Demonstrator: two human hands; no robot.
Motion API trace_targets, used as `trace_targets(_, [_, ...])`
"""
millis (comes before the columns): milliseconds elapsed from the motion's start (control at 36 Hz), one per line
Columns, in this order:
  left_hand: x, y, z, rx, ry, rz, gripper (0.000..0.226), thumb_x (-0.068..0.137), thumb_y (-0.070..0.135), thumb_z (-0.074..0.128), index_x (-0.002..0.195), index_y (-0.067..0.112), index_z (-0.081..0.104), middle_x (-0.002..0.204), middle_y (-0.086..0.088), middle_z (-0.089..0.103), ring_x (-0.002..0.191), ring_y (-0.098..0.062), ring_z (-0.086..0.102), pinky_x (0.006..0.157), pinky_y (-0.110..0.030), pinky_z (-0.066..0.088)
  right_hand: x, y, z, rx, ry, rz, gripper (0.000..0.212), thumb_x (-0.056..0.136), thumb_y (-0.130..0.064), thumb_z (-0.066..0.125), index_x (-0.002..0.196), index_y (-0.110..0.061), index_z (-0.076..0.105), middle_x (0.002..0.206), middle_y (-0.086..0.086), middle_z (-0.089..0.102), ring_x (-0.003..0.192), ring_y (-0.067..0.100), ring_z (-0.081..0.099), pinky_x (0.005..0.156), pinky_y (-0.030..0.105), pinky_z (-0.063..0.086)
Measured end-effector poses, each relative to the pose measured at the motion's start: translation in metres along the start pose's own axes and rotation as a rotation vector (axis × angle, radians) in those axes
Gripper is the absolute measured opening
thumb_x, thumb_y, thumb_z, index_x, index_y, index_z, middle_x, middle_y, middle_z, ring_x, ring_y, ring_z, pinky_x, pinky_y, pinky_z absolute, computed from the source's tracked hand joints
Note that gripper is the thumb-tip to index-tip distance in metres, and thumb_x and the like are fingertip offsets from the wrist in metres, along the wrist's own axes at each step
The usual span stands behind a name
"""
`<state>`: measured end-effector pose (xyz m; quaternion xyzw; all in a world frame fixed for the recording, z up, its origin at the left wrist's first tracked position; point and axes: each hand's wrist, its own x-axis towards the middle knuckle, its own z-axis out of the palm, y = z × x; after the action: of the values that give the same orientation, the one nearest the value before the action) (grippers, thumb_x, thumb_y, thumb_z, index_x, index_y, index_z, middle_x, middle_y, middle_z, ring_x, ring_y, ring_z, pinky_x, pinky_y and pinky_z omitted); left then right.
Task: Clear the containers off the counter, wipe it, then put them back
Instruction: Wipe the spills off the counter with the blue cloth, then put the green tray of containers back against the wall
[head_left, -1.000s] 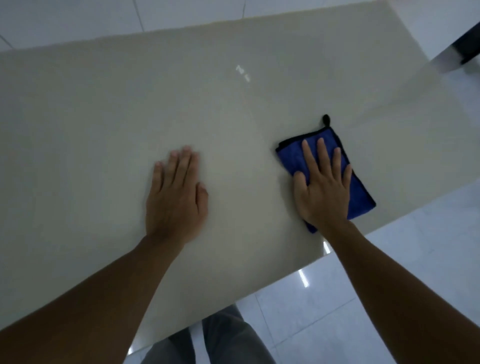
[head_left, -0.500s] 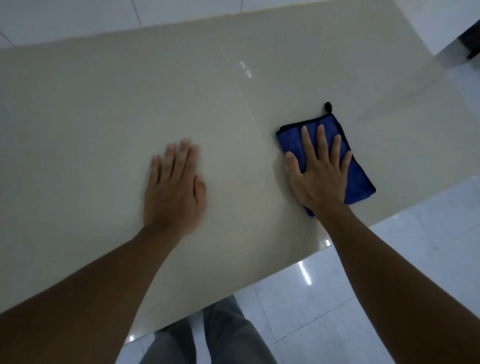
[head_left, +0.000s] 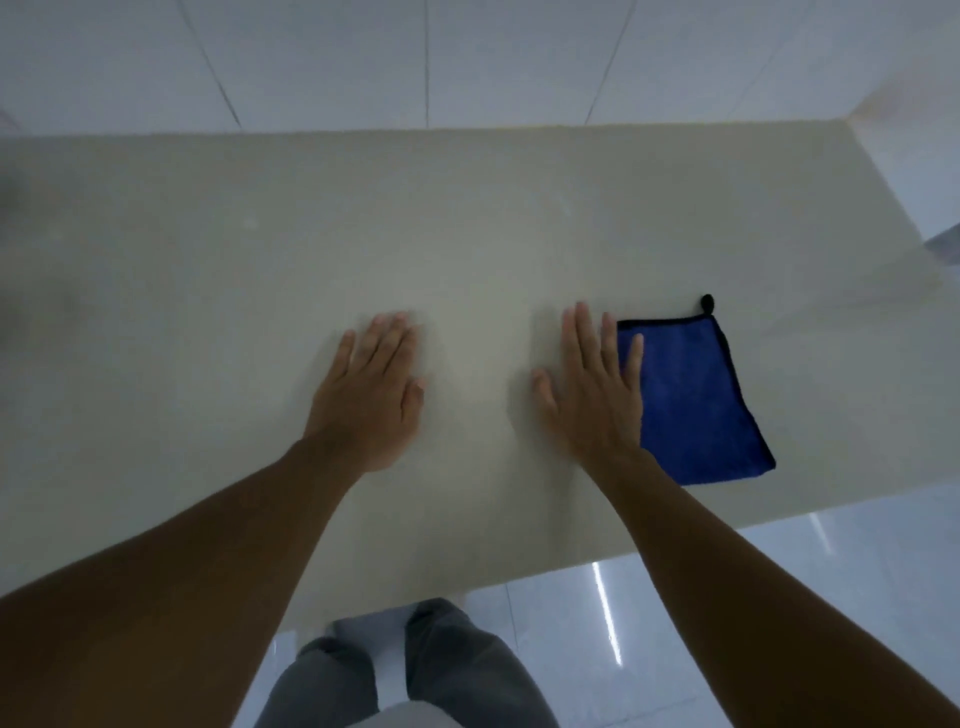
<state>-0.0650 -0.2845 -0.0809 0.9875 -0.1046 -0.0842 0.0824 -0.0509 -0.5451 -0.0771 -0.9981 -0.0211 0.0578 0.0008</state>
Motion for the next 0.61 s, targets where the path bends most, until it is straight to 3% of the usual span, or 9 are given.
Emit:
trace_targets(250, [-0.036, -0.077, -0.053, -0.002, 0.078, -0.154, 0.079, 0.092, 0.046, 0.003, 0.158, 0.005, 0.022, 0.167, -0.011, 0.019, 0.156, -0.026, 0.013, 0.128, -0.046, 0.008, 0.014, -0.147, -0.023, 0.167, -0.088, -0.376, 0.065, 0.107, -0.035, 0.033, 0.164, -0.01, 0.013, 0.174, 0.004, 0.002, 0.161, 0.027, -0.001, 0.13, 0.048, 0.002])
trace_targets(444, [-0.069, -0.163, -0.103, 0.017, 0.206, -0.142, 0.067, 0.1, 0.038, 0.014, 0.154, 0.002, 0.033, 0.162, -0.015, 0.033, 0.154, -0.031, 0.022, 0.126, -0.048, 0.014, 0.016, -0.27, -0.053, 0.291, -0.208, -0.515, 0.063, 0.111, -0.032, 0.029, 0.164, -0.006, 0.008, 0.174, 0.009, -0.001, 0.16, 0.028, -0.002, 0.13, 0.045, 0.005])
trace_targets(611, [-0.111, -0.256, -0.141, 0.01, 0.256, -0.168, 0.066, 0.101, 0.038, 0.016, 0.155, 0.003, 0.03, 0.162, -0.015, 0.031, 0.153, -0.031, 0.022, 0.125, -0.046, 0.012, 0.002, -0.386, -0.084, 0.438, -0.25, -0.544, 0.064, 0.111, -0.032, 0.034, 0.164, -0.008, 0.008, 0.173, 0.012, -0.002, 0.16, 0.028, 0.003, 0.129, 0.038, 0.009])
